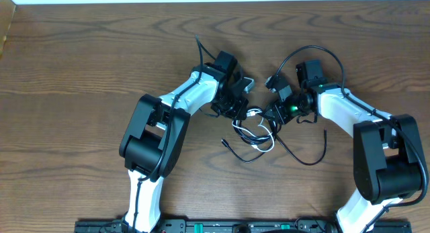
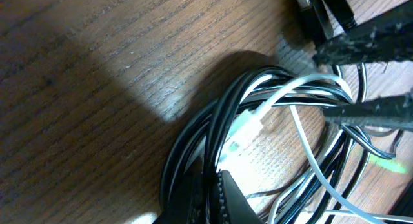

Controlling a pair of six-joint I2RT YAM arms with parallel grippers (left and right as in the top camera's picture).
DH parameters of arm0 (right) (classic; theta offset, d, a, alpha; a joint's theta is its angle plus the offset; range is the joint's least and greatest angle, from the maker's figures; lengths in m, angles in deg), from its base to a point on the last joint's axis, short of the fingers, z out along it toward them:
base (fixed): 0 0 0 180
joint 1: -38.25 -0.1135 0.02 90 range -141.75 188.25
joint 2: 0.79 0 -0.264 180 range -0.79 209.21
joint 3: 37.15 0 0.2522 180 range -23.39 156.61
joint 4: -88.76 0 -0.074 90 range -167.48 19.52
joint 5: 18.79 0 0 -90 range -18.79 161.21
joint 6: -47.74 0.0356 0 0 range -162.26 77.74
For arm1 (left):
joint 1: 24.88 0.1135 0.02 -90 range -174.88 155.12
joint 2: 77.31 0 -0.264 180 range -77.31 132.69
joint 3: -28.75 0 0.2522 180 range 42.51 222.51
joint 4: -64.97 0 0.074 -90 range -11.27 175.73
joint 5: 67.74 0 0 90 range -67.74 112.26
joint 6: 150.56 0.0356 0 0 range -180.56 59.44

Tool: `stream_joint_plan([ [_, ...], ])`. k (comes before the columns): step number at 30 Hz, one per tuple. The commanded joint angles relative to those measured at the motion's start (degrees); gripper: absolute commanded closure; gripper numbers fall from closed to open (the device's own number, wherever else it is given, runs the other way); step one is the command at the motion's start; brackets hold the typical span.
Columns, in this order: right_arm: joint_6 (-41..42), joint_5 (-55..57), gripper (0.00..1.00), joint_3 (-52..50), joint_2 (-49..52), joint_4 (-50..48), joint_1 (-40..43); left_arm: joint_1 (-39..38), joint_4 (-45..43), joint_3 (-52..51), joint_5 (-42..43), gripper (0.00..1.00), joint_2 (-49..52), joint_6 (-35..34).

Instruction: Untangle cables

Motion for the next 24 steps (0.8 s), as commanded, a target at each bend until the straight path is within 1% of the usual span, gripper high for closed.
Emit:
stream_joint_plan([
  [1,-1.7,1.8,0.75,-0.1,-1.1,0.1,-0.3,0.2,0.0,-1.2,-0.8,0.92,2.0,1.0],
  [3,-1.9,1.8,0.73,-0.1,-1.1,0.0,-0.3,0.2,0.0,-1.2,-0.8,0.92,2.0,1.0],
  [7,-2.8,1.8,0.72,-0.1,-1.1,-0.7,-0.3,0.2,0.0,-1.2,-0.8,0.92,2.0,1.0],
  [11,-2.8,1.8,0.75,-0.3,-1.1,-0.5,-0.3,0.2,0.0,-1.2,-0.8,0.92,2.0,1.0],
  [16,-2.8,1.8,0.75,-1.0,-1.1,-0.6,-0.3,0.2,0.0,-1.2,-0.8,0.92,2.0,1.0],
  [20,-2.8,1.8,0.81,-1.1,-1.1,-0.7,-0.3,0.2,0.0,-1.2,-0.8,0.92,2.0,1.0],
  [24,-2.8,2.0,0.82,-1.1,-1.1,-0.7,-0.3,0.2,0.1,-1.2,-0.8,0.92,2.0,1.0],
])
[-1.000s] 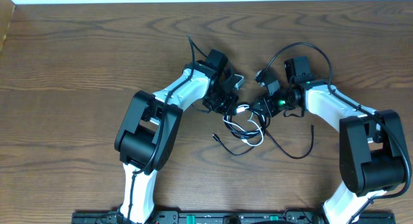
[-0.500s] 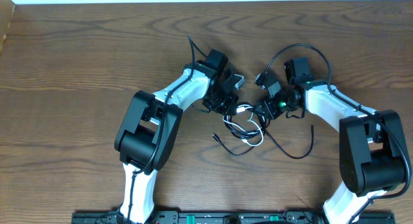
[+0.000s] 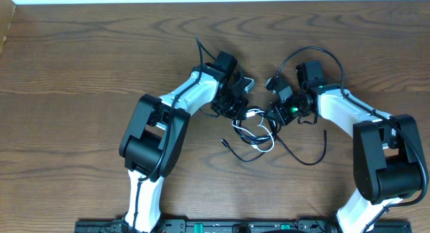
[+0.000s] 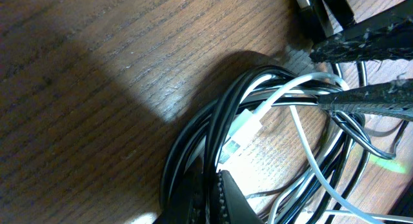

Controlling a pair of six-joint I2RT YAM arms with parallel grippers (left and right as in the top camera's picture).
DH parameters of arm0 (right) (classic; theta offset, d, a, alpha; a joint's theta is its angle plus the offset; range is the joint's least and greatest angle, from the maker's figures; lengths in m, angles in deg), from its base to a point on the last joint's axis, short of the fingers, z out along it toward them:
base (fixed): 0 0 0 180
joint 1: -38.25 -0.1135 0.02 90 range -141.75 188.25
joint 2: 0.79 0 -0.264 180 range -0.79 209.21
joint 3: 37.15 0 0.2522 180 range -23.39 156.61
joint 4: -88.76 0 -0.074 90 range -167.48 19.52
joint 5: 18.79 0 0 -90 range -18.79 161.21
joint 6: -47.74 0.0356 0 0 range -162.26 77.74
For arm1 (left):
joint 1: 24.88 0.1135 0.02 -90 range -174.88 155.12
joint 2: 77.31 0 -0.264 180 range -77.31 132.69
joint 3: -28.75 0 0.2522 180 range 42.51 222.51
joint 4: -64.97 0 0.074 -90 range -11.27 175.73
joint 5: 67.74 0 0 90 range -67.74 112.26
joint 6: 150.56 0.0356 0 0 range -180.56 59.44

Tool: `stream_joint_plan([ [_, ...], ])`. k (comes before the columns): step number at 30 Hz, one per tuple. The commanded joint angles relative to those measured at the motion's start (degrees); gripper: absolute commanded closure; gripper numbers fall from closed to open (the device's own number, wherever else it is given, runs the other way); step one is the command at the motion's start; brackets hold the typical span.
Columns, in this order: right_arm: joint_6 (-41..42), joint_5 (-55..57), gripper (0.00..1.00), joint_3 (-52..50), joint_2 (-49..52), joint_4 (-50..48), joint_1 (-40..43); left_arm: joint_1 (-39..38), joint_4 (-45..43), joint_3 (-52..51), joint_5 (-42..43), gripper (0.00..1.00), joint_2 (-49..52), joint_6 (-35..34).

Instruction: Untangle cables

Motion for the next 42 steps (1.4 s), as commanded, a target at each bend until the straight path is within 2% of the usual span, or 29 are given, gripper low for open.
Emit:
stream_joint_plan([
  [1,-0.9,0.0,0.82,-0.5,-1.0,-0.1,-0.3,0.2,0.0,-1.2,-0.8,0.92,2.0,1.0],
  [4,-0.9,0.0,0.84,-0.5,-0.1,-0.3,-0.3,0.2,0.0,-1.2,-0.8,0.92,2.0,1.0],
  [7,-0.9,0.8,0.99,-0.5,0.8,-0.3,-0.3,0.2,0.0,-1.2,-0.9,0.92,2.0,1.0],
  [12,1.0,0.7,0.99,-0.3,0.8,-2.4,-0.3,0.2,0.3,-1.2,-4.5,0.93,2.0,1.0],
  [19,4.4,0.4,0.99,1.3,0.2,-3.0,0.2,0.3,0.9,-1.2,-4.7,0.92,2.0,1.0],
  [24,4.0,0.3,0.99,1.9,-0.3,-2.9,0.2,0.3,0.8,-1.2,-4.7,0.92,2.0,1.0],
  [27,0.5,0.4,0.88,1.9,-0.3,-0.4,0.0,0.3,0.8,-1.2,-4.7,0.92,2.0,1.0],
  [32,-3.5,0.4,0.85,1.8,-0.2,1.6,-0.8,0.3,0.8,-1.2,-4.7,0.92,2.0,1.0],
  [39,-3.9,0.4,0.86,1.8,2.5,0.9,-2.2,0.3,0.8,-1.2,-4.7,0.92,2.0,1.0],
  [42,-3.2,0.4,0.97,1.8,3.9,0.0,-2.2,0.3,0.9,-1.2,-4.7,0.93,2.0,1.0],
])
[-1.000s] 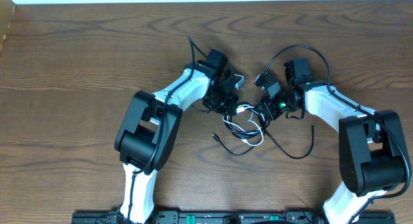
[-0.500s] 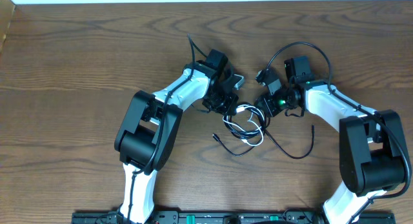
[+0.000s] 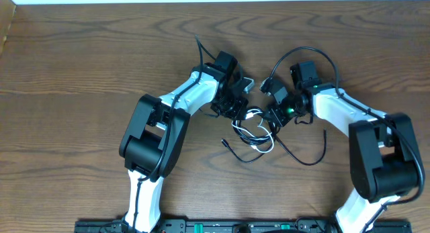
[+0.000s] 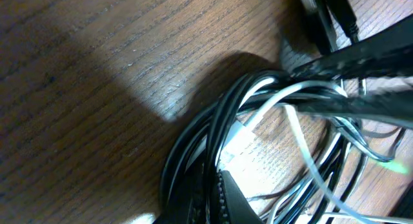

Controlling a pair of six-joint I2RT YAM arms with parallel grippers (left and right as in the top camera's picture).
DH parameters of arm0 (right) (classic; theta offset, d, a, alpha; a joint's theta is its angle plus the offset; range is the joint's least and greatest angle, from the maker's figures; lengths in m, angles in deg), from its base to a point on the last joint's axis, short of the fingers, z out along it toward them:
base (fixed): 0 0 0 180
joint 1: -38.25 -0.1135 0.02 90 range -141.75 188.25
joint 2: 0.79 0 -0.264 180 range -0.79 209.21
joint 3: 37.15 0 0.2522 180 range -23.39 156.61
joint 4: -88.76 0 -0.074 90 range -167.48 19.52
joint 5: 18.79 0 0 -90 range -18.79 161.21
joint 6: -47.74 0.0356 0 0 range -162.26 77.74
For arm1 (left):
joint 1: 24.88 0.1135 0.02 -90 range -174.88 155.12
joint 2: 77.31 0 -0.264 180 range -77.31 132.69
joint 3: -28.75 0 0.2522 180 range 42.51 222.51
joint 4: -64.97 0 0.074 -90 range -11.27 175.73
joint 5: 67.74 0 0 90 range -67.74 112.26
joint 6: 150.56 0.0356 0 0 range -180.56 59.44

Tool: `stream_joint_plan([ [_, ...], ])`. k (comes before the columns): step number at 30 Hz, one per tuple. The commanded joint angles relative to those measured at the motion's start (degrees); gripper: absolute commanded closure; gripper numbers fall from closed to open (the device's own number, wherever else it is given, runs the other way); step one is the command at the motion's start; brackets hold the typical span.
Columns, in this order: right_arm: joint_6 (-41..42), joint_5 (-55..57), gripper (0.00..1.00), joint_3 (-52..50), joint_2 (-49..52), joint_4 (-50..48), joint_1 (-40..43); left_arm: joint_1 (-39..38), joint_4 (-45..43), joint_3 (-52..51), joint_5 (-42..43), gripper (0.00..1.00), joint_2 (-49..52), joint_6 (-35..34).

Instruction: Untangle cables

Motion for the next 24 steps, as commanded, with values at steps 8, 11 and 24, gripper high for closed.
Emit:
stream_joint_plan([
  [8,3.2,-4.5,0.99,3.8,-0.4,-0.3,0.3,0.8,0.6,-1.2,-4.2,0.92,2.0,1.0],
  [11,3.2,-7.2,0.99,4.7,-2.7,-0.3,0.6,1.5,0.6,-1.2,-4.2,0.92,2.0,1.0],
  [24,12.2,11.2,0.99,4.8,-6.1,5.2,0.5,4.7,0.6,-1.2,-4.2,0.92,2.0,-1.1],
])
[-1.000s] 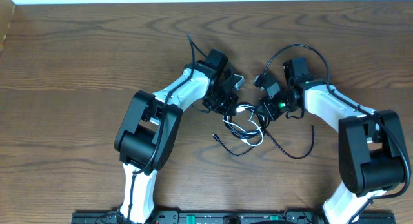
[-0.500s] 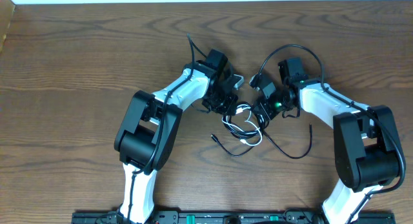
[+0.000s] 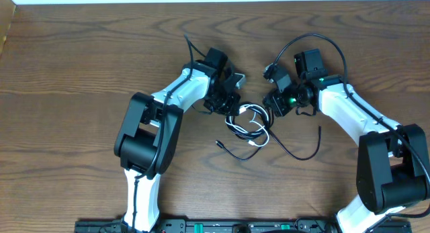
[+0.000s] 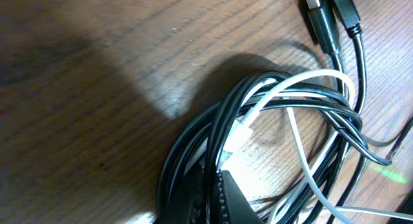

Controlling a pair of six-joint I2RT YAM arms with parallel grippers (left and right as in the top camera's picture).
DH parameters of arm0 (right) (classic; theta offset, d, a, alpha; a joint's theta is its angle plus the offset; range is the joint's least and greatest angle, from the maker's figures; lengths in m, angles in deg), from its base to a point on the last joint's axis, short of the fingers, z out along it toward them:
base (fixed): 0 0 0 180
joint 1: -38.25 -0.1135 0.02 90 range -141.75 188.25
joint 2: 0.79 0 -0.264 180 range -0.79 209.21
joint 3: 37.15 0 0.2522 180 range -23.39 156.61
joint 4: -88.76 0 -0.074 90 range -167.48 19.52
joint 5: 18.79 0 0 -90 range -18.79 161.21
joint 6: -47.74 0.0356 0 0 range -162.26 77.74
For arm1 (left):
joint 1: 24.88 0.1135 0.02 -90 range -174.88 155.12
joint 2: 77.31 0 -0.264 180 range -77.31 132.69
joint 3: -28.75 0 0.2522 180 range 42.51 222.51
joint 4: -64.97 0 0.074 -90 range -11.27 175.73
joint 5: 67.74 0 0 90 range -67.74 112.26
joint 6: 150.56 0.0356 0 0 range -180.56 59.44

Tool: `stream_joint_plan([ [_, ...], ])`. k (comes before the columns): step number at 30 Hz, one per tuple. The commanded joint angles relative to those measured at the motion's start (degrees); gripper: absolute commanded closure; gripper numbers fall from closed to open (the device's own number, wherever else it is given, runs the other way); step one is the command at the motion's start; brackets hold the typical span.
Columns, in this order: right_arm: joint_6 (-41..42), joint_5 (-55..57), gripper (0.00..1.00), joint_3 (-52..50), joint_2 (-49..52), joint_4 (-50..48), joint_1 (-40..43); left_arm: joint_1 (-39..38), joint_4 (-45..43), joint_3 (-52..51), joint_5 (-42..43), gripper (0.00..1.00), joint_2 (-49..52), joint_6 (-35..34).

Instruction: Untangle cables

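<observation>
A tangle of black and white cables (image 3: pixel 250 125) lies at the table's middle between both arms. In the left wrist view the black coils (image 4: pixel 193 146) loop around a white cable (image 4: pixel 303 79) with a white plug (image 4: pixel 240 130). My left gripper (image 3: pixel 227 105) (image 4: pixel 216 195) is shut on the black strands at the bundle's left side. My right gripper (image 3: pixel 271 104) sits at the bundle's right edge; its jaws cannot be made out. Two dark plugs (image 4: pixel 322 20) lie at the far end.
A long black cable (image 3: pixel 299 152) trails off the bundle to the right and curls up towards the right arm. A loose black end (image 3: pixel 222 144) points out at the lower left. The wooden table (image 3: pixel 80 72) spreads all round.
Both arms have shifted towards the far side, the left one also a little leftward, and the bundle came along. The right gripper's fingers no longer show in the left wrist view.
My left gripper was shut on the black coils throughout. The right gripper's fingers first stood apart around strands at the bundle's right side, then looked closer together across them. Now they are out of the left wrist view and the bundle sits slightly farther and more to the left.
</observation>
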Motion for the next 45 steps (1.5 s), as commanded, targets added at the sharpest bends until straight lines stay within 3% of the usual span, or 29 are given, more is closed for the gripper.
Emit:
stream_joint_plan([
  [1,5.9,8.2,0.99,0.4,-0.7,0.8,0.2,1.3,0.3,-1.2,-4.2,0.92,2.0,-0.8],
  [6,3.2,4.0,0.99,-0.1,-0.3,0.0,-0.5,2.0,0.4,-1.2,-4.2,0.92,2.0,-0.7],
  [8,0.8,1.9,0.82,-0.1,0.3,-0.7,-1.0,2.0,0.4,-1.2,-4.2,0.92,2.0,-0.7],
  [12,-4.4,-3.5,0.75,-0.1,1.7,-1.7,-1.6,1.6,0.4,-1.2,-4.2,0.92,2.0,-0.7],
  [21,-7.2,-3.3,0.77,-0.1,6.4,-7.8,-2.5,-0.8,0.4,-1.2,-4.2,0.92,2.0,-0.7],
  [31,-7.2,-1.9,0.72,-0.1,8.3,-8.7,-2.5,-2.4,0.3,-1.2,-4.2,0.92,2.0,-0.7],
  [32,-7.2,-1.9,0.75,-0.1,8.3,-8.6,-2.5,-2.4,0.3,-1.2,-4.2,0.92,2.0,-0.7],
  [35,-6.9,0.4,0.99,-0.1,8.3,-7.5,-2.5,-2.4,0.3,-1.2,-4.2,0.92,2.0,-0.7],
  [36,-6.9,1.1,0.99,-0.1,8.3,-6.9,-2.5,-2.4,0.3,-1.2,-4.5,0.92,2.0,-0.7],
  [39,-7.0,1.5,0.97,-0.1,8.3,-5.0,-2.5,-2.4,0.4,-1.2,-5.1,0.92,2.0,-0.7],
  [45,-7.0,1.5,0.77,-0.1,8.4,-3.5,-2.5,-2.4,0.4,-1.2,-5.1,0.92,2.0,-0.7],
])
